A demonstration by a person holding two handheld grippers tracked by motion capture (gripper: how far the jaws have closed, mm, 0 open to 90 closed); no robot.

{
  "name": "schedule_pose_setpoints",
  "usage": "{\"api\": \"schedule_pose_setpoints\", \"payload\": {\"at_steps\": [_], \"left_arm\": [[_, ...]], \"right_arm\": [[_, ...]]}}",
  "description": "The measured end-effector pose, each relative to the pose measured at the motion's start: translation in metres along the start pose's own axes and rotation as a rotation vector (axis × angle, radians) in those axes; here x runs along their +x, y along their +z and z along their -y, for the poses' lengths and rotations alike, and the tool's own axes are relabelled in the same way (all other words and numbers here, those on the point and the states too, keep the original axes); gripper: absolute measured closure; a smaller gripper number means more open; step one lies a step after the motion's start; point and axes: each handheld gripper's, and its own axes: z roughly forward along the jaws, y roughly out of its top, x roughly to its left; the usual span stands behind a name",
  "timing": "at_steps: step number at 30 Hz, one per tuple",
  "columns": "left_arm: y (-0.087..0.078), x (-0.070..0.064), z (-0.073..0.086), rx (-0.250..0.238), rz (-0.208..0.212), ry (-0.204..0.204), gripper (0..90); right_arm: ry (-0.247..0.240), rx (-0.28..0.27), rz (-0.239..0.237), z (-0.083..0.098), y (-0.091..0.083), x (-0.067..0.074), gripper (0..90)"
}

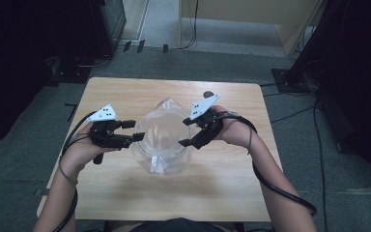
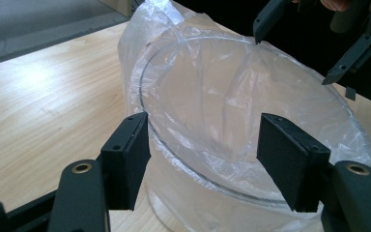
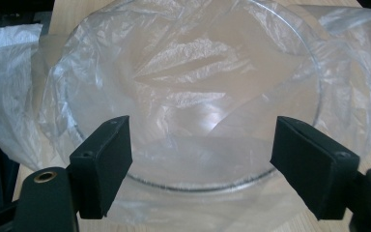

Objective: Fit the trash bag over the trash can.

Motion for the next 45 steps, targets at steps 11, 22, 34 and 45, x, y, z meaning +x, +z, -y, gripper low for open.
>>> {"api": "schedule_pose_setpoints", "payload": {"at_steps": [11,22,34,45], "left_arm": [[-0.013,0.009,0.003,-0.03,-0.027,-0.023,35.4],[-0.011,0.018,0.014,-0.021,-0.042,-0.034,35.4],[-0.006,0.027,0.027,-0.006,-0.051,-0.01,35.2],[0.001,0.037,0.043,0.039,-0.079,0.017,35.0]], "right_arm": [[0.015,-0.026,0.03,0.016,-0.01,0.005,22.2],[0.048,-0.057,0.073,0.035,-0.018,0.003,22.0],[0.07,-0.105,0.119,0.056,-0.024,-0.004,22.5],[0.117,-0.112,0.146,0.079,-0.027,-0.013,22.9]]}}
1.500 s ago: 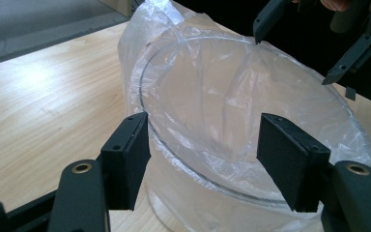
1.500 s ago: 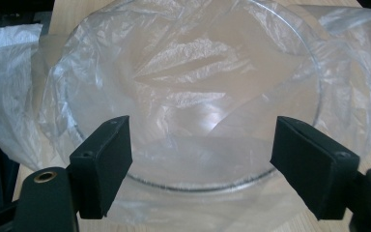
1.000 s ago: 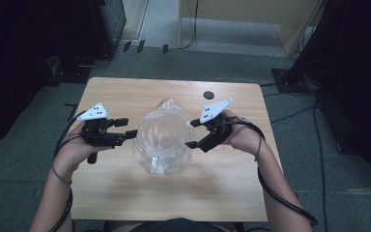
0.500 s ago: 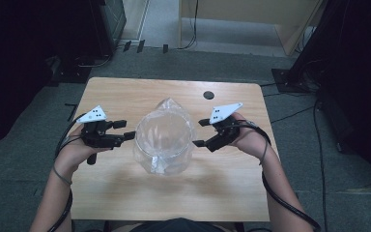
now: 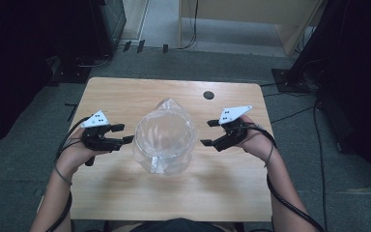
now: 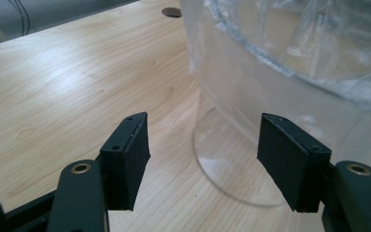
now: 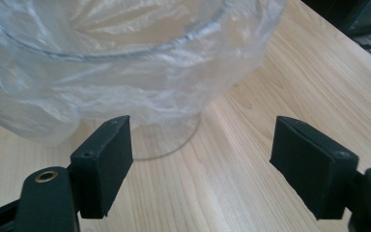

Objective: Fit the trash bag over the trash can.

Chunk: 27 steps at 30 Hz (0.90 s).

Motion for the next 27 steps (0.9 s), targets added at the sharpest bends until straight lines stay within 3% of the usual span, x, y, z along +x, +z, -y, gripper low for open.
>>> {"api": "schedule_pose_setpoints", "payload": {"at_steps": [16,27], "left_arm": [[0.018,0.008,0.021,0.059,-0.01,0.005,34.9],[0.032,0.008,0.03,0.097,-0.013,0.017,34.9]], "right_arm": [[0.057,0.05,0.043,0.036,0.02,-0.017,23.0],[0.102,0.046,0.051,0.052,0.04,-0.021,22.8]]}}
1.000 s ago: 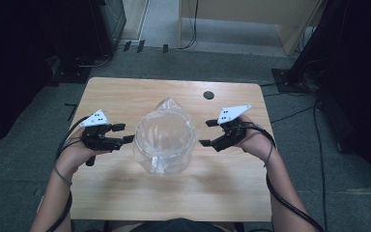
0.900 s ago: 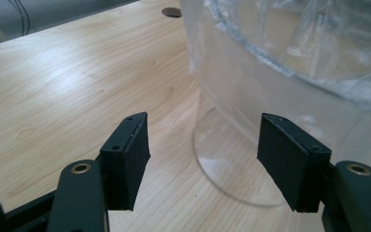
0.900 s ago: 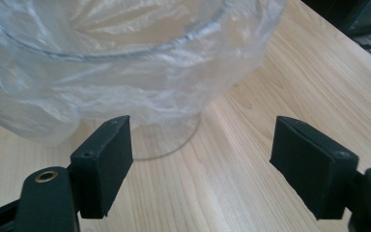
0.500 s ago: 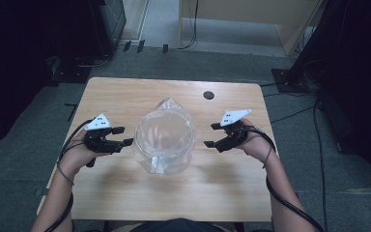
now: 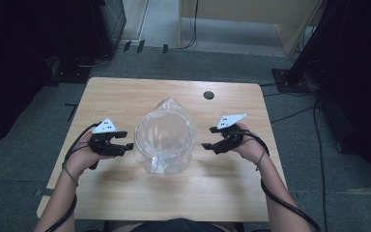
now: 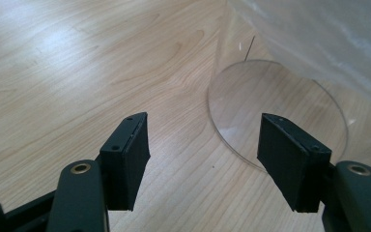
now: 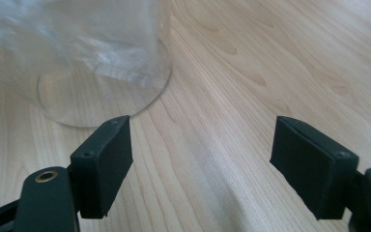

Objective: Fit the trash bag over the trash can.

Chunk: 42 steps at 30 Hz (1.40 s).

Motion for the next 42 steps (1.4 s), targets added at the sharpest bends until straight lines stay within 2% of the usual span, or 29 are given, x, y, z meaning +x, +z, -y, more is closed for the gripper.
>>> {"api": "schedule_pose_setpoints", "payload": {"at_steps": [6,11,23,26,32,39,42], "left_arm": [[0.006,0.002,0.006,0.009,-0.005,0.001,34.9],[0.011,0.004,0.011,0.017,-0.008,-0.006,34.9],[0.026,0.003,0.018,0.047,-0.006,0.005,34.9],[0.03,0.004,0.02,0.048,-0.019,0.018,34.9],[0.035,0.008,0.025,0.029,-0.042,0.008,33.7],[0.041,0.009,0.029,0.044,-0.045,0.008,32.0],[0.044,0.01,0.031,0.05,-0.059,0.004,30.4]], "right_arm": [[-0.014,0.039,0.014,0.01,0.01,-0.002,22.7],[0.003,0.067,0.02,0.019,0.016,-0.004,22.7],[0.012,0.081,0.029,0.03,0.027,-0.008,22.3],[0.007,0.093,0.039,0.033,0.03,-0.01,22.2],[0.022,0.076,0.043,0.038,0.035,-0.012,20.7],[0.003,0.051,0.068,0.039,0.04,-0.012,13.9],[0.011,0.041,0.074,0.039,0.042,-0.012,13.4]]}}
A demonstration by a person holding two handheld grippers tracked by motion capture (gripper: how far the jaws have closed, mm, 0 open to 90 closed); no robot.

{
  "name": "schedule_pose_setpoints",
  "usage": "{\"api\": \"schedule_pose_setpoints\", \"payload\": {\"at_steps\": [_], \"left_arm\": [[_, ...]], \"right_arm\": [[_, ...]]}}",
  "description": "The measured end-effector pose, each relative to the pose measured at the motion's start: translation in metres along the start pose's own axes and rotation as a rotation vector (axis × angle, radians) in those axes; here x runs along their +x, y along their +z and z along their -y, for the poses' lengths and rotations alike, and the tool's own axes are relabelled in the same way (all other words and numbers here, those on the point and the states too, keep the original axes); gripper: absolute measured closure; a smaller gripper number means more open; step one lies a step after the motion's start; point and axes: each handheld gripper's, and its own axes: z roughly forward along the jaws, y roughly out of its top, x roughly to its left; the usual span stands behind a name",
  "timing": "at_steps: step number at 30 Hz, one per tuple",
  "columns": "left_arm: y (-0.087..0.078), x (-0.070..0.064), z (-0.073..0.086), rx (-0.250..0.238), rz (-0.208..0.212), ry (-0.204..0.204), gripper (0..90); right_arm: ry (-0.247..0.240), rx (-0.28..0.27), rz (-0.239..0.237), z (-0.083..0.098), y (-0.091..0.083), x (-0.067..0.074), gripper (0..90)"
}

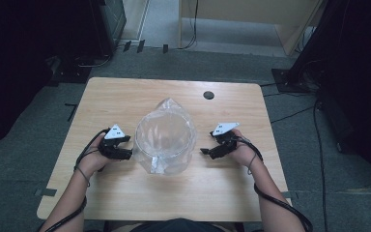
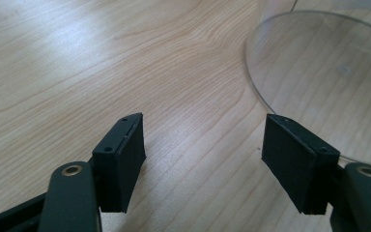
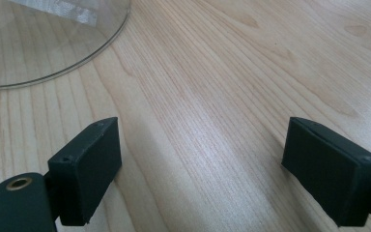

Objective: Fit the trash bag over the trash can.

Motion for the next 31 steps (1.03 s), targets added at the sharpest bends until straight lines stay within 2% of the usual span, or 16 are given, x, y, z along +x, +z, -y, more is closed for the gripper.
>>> {"api": "schedule_pose_setpoints", "payload": {"at_steps": [5,8,11,31], "left_arm": [[0.004,0.0,0.0019,-0.004,-0.007,0.006,28.0],[0.0058,-0.0008,0.0008,0.007,-0.029,0.004,23.2],[0.0087,-0.0047,-0.0008,0.023,-0.041,0.033,17.5],[0.0091,-0.0059,-0.0011,0.024,-0.046,0.028,17.5]], "right_arm": [[0.001,0.0,0.005,-0.0008,0.0014,0.0005,11.9],[0.003,0.002,0.006,-0.0012,0.0019,0.0007,11.2],[0.006,0.006,0.012,-0.0018,0.0024,0.0011,10.3],[0.011,0.016,0.017,-0.0033,0.0046,0.0036,6.3]]}}
